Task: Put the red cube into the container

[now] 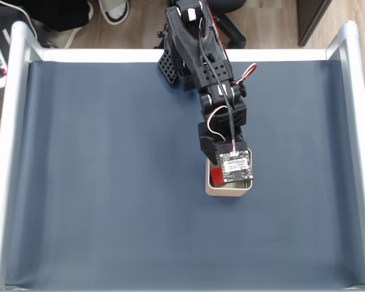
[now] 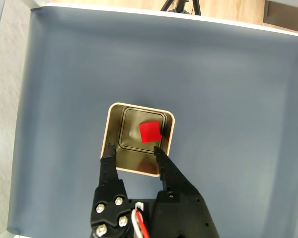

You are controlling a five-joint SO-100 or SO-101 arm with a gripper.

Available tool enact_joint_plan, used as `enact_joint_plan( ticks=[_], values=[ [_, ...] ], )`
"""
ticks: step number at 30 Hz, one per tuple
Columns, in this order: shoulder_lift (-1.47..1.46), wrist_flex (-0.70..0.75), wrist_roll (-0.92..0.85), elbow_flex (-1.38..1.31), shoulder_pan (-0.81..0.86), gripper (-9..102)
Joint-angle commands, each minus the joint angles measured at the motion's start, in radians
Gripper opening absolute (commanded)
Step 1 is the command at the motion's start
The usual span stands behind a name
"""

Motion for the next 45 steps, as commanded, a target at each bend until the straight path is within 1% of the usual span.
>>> enact_joint_plan(
  ticks=[1, 7, 10, 11, 17, 18, 26, 31, 36, 45],
  values=[
    [0.04, -0.02, -0.009, -0.049, 0.012, 26],
    [0.041, -0.032, -0.006, -0.051, 0.018, 26],
    [0.052, -0.051, 0.003, -0.052, 0.021, 23],
    [0.055, -0.055, 0.008, -0.055, 0.021, 21],
    [0.066, -0.054, 0.048, -0.112, 0.026, 2],
    [0.071, -0.054, 0.049, -0.12, 0.031, 0],
    [0.179, -0.04, -0.006, -0.121, 0.117, 0],
    [0.334, -0.048, -0.089, 0.011, 0.218, 0],
    [0.535, -0.091, -0.138, 0.21, 0.299, 0],
    [0.902, -0.087, -0.146, 0.565, 0.336, 0]
  ],
)
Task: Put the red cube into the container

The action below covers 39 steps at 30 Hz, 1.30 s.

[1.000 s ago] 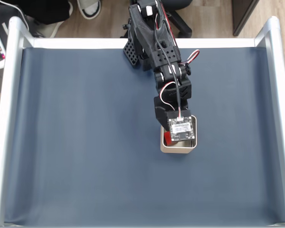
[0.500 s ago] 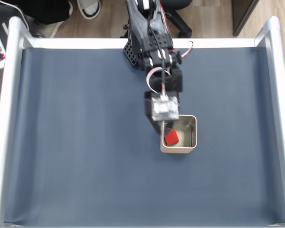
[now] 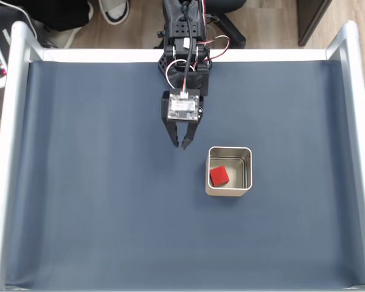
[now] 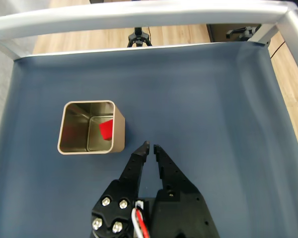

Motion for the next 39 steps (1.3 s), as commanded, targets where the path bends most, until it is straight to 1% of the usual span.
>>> enact_joint_plan(
  ticks=[1, 8, 22, 31, 34, 39],
  values=[
    [0.114, -0.011, -0.005, 0.071, 0.015, 0],
    [0.278, -0.009, -0.015, 0.238, 0.028, 0],
    [0.43, 0.025, 0.017, 0.468, 0.038, 0],
    [0.431, 0.189, 0.098, 0.471, 0.011, 0],
    [0.431, 0.261, 0.087, 0.471, 0.011, 0],
    [0.431, 0.337, 0.074, 0.471, 0.015, 0]
  ],
)
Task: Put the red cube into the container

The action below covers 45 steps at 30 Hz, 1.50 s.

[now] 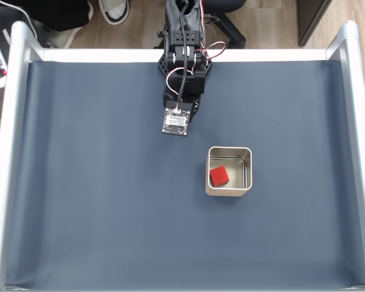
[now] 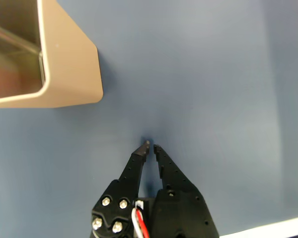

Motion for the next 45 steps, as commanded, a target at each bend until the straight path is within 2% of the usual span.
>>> enact_joint_plan(
  ticks=[1, 5, 45],
  values=[
    [0.014, 0.034, -0.015, -0.008, 0.003, 0],
    [0.014, 0.077, -0.031, -0.008, 0.005, 0],
    [0.014, 0.081, -0.049, -0.008, 0.011, 1]
  ],
)
